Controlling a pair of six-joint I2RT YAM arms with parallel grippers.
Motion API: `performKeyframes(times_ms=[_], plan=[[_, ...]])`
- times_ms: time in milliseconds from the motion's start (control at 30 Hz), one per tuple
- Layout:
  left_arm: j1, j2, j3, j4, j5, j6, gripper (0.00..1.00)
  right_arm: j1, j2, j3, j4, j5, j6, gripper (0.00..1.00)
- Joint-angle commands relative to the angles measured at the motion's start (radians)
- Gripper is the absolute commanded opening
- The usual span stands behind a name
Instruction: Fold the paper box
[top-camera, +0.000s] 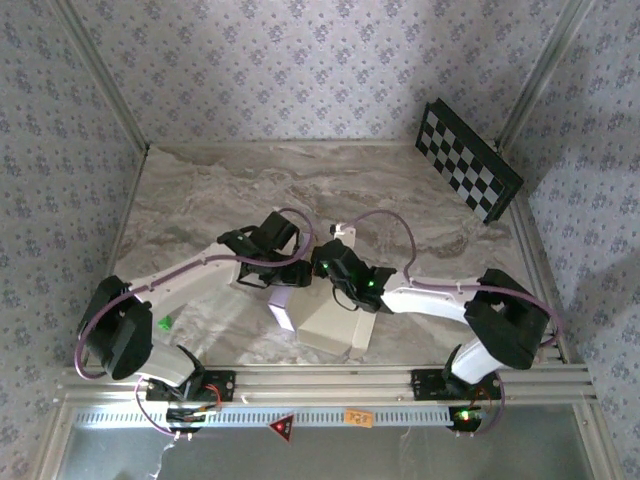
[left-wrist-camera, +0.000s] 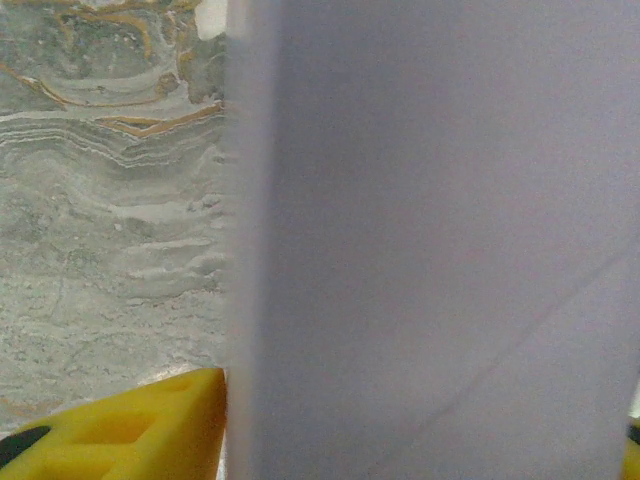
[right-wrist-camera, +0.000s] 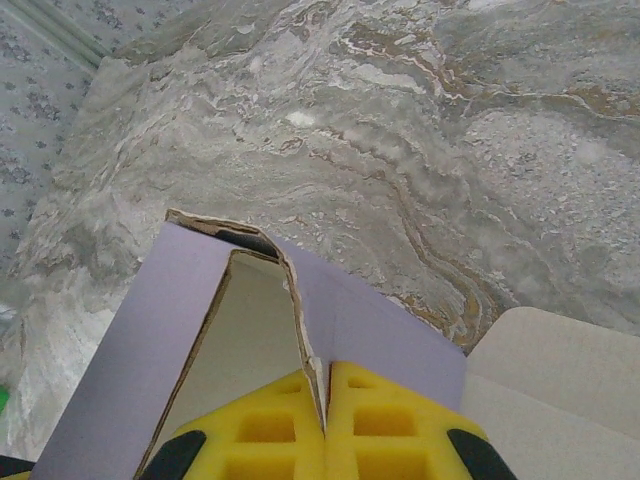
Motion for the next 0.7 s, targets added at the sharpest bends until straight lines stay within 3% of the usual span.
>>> performKeyframes(times_ms=[0, 267, 667], plan=[[-0.038, -0.033, 0.006, 0.133, 0.024, -0.092, 0.59, -0.005, 0.041, 0.024, 0.013, -0.119, -0.020, 0.00], [-0.075, -0.048, 0.012, 0.151, -0.024, -0.146, 0.64, -0.006, 0.077, -0.018, 0.037, -0.110, -0.066, 0.00], [-0.073, -0.195, -0.011, 0.046, -0.181, -0.238, 0.70, 0.008, 0.070, -0.083, 0.022, -0.040, -0.129, 0.00]])
